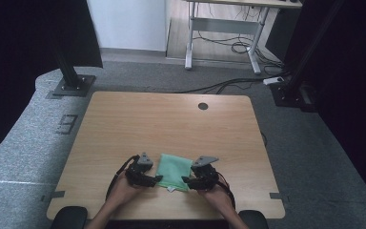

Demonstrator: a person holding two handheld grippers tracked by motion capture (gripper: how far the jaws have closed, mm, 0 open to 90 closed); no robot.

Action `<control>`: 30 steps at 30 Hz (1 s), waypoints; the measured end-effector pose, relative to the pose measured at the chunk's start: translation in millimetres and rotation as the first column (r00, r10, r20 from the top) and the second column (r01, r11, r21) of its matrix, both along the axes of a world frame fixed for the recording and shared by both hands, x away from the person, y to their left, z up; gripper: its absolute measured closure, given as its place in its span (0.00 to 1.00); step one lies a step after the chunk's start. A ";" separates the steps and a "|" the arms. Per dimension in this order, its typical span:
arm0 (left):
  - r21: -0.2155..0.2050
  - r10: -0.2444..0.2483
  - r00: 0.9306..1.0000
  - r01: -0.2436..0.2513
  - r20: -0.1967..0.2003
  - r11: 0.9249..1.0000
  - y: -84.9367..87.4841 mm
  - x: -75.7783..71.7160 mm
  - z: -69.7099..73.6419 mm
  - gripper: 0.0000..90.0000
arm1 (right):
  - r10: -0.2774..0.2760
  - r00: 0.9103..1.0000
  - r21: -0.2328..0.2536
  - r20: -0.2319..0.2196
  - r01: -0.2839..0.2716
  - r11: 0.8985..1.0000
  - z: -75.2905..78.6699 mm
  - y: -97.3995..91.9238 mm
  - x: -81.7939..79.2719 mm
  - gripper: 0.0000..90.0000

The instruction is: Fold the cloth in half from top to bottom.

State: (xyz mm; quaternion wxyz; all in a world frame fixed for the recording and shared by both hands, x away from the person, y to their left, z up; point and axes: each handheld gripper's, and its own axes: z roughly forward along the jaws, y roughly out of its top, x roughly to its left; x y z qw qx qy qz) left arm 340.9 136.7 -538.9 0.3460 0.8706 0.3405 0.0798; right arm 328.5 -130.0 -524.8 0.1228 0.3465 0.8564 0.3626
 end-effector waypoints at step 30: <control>-0.005 0.087 0.994 -0.087 0.070 0.996 -6.9 -1.5 -8.7 0.16 | -0.071 0.997 -0.046 0.011 0.071 0.996 -18.1 -10.1 8.4 0.28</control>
